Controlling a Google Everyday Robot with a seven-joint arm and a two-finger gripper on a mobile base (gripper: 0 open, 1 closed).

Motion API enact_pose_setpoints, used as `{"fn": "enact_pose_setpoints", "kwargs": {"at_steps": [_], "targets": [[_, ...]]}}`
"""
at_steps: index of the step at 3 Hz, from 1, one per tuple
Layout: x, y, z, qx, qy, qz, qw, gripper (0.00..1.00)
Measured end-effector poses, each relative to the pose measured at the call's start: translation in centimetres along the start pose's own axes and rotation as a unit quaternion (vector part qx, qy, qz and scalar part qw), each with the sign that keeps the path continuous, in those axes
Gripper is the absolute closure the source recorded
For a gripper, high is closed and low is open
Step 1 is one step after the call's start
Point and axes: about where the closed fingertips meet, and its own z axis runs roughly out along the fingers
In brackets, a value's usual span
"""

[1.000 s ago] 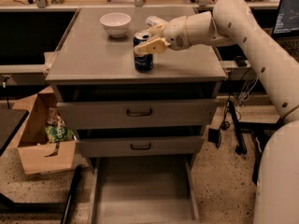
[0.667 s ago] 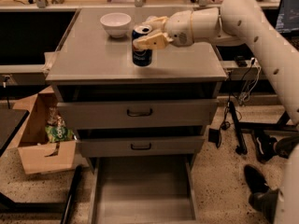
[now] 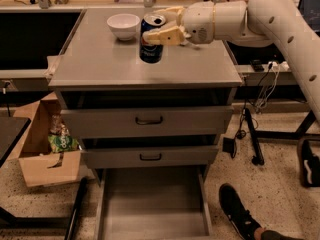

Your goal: Place pepsi can into bottom drawer

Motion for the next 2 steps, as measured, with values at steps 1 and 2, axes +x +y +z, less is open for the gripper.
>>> {"fn": "enact_pose_setpoints", "kwargs": {"at_steps": [1,2], "targets": [[1.1,3.9,1.9,-0.066,0.001,-0.004,0.9978,1.0],[2.7,9.2,3.8,-0.134,-0.006,-0.015,0.9909,1.0]]}}
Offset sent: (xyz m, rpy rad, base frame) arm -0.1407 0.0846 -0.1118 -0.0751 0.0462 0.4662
